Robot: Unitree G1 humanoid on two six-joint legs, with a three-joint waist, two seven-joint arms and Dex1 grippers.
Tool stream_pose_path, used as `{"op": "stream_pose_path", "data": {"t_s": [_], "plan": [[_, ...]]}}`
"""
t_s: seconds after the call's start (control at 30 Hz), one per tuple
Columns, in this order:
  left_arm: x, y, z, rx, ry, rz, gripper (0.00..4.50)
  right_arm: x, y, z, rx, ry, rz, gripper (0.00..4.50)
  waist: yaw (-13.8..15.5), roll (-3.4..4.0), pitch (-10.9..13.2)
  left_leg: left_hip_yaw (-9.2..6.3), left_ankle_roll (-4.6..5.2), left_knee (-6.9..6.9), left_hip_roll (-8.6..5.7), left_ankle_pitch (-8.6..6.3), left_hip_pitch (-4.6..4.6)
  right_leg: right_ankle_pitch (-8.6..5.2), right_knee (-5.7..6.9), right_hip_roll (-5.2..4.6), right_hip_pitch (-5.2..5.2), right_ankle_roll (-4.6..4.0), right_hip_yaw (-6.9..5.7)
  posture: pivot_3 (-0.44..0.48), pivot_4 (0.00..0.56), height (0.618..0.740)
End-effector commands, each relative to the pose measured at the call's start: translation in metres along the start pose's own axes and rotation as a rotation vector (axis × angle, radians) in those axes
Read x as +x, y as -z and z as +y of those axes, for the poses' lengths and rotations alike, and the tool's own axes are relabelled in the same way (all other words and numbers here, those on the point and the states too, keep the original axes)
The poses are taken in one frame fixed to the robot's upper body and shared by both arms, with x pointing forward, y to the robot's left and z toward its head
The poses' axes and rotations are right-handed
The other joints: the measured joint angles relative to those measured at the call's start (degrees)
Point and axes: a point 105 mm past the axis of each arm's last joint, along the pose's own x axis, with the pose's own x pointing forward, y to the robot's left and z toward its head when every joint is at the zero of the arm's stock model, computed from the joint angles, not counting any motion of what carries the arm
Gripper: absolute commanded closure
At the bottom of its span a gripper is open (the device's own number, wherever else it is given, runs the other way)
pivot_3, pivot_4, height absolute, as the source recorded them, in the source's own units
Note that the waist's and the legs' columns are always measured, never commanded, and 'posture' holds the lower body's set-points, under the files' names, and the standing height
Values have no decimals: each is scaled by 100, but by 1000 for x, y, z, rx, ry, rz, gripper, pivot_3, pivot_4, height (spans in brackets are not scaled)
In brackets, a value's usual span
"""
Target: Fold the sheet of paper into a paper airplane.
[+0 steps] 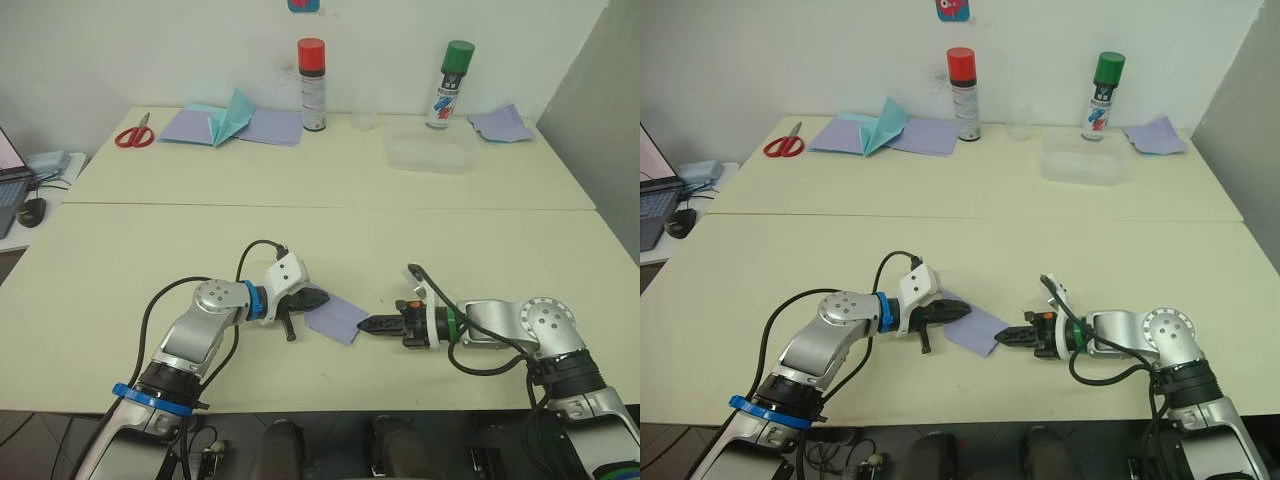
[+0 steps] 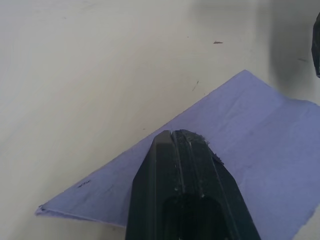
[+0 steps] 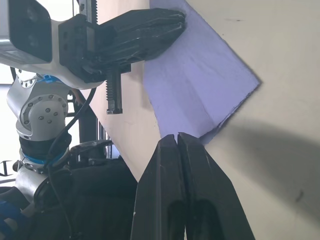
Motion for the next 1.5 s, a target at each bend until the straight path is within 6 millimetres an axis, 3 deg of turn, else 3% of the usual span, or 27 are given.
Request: {"op": "stream_pose_path", "data": {"t_s": [0.03, 0.1, 0.3, 0.73, 0.83, 1.03, 1.27, 1.5], "plan": [[2, 6, -1, -1, -3, 29, 4500, -4, 6, 5, -10, -28, 11, 4300, 1, 0, 0, 0, 0, 1, 0, 0, -4, 1, 0, 0, -3, 1, -1, 0, 150, 740], [2, 6, -2, -2, -3, 28, 4500, -5, 10, 4, 13, -35, 9, 3896, 1, 0, 0, 0, 0, 2, 0, 0, -6, 1, 0, 0, -5, 2, -2, 0, 150, 740], [3, 8, -4, -4, 0, 31, 4500, 3, 16, 2, 108, -42, -23, 1798, -4, -1, -1, 1, 0, 4, 0, 0, -5, 2, 4, 2, -6, 4, -1, 0, 150, 740], [4, 6, -1, 5, -1, 32, 4500, 24, 9, 11, 174, -70, -72, 1798, -4, -1, -1, 3, 4, 4, 2, 2, -4, 3, 8, 5, -7, 4, -1, 0, 150, 740], [3, 6, -1, 5, -3, 34, 4500, 24, 9, 10, 185, -69, -81, 2413, -4, -1, -1, 2, 4, 5, 2, 3, -4, 3, 10, 5, -7, 4, -1, 0, 150, 740], [3, 7, -1, 3, -4, 36, 4500, 25, 9, 8, 196, -61, -87, 4459, -4, -4, -5, 2, 4, 5, 2, 3, -3, 3, 9, 5, -6, 4, -1, 0, 150, 740], [1, 4, 0, 5, 0, 31, 4500, 20, 9, 5, 184, -48, -82, 4459, -4, -4, -5, 2, 5, 5, 3, 3, -1, 3, 10, 5, -6, 6, 0, 0, 150, 740], [-14, -16, 7, 7, 30, -8, 4500, 9, 14, 11, 104, -103, 23, 4459, -5, -4, -4, 7, 5, 5, 0, 3, -7, 4, 7, 3, -10, 6, -1, 0, 150, 740]]}}
